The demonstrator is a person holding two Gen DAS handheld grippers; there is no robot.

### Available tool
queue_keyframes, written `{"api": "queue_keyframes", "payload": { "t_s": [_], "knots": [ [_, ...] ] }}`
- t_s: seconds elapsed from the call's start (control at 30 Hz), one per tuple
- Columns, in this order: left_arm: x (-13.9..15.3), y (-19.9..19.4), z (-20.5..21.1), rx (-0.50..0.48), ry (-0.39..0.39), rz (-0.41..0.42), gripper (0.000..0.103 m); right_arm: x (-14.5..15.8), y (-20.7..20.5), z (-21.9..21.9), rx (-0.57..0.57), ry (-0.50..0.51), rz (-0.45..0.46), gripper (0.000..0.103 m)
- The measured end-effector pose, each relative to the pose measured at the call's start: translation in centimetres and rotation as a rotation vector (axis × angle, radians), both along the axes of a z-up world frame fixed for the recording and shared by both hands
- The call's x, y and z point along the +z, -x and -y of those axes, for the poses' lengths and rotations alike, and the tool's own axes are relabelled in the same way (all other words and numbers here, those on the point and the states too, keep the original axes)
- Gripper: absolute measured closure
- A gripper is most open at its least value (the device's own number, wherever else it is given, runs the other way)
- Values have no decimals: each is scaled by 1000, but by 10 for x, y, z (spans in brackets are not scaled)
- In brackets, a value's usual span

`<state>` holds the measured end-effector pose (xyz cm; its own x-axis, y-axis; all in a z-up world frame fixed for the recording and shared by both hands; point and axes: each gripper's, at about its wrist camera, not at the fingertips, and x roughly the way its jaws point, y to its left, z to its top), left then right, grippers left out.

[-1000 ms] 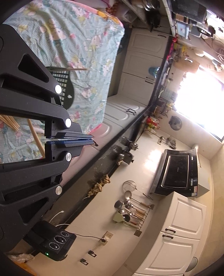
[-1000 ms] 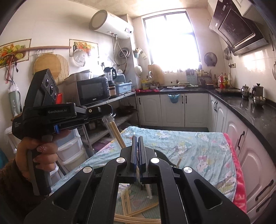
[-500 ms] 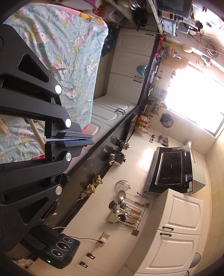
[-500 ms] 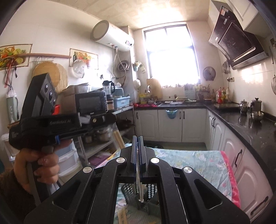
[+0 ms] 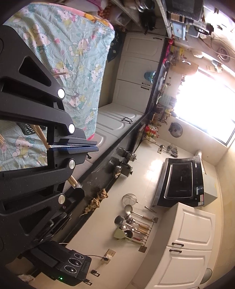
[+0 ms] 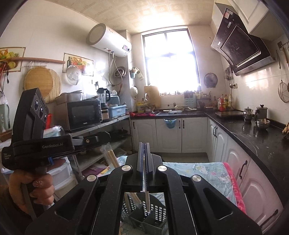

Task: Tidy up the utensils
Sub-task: 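Carry the held chopstick with the left tool over the basket while the right tool carries its chopstick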

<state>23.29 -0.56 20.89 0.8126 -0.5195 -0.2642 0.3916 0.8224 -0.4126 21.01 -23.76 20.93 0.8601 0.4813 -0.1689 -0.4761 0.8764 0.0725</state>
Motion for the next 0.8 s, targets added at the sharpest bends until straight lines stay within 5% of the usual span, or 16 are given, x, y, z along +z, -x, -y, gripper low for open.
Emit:
{"api": "queue_keyframes", "payload": {
  "t_s": [0.8],
  "knots": [
    [-86,-28,-5,14,-26,-153,103,-72,-41,-19,-46,71,-143,101]
  ]
}}
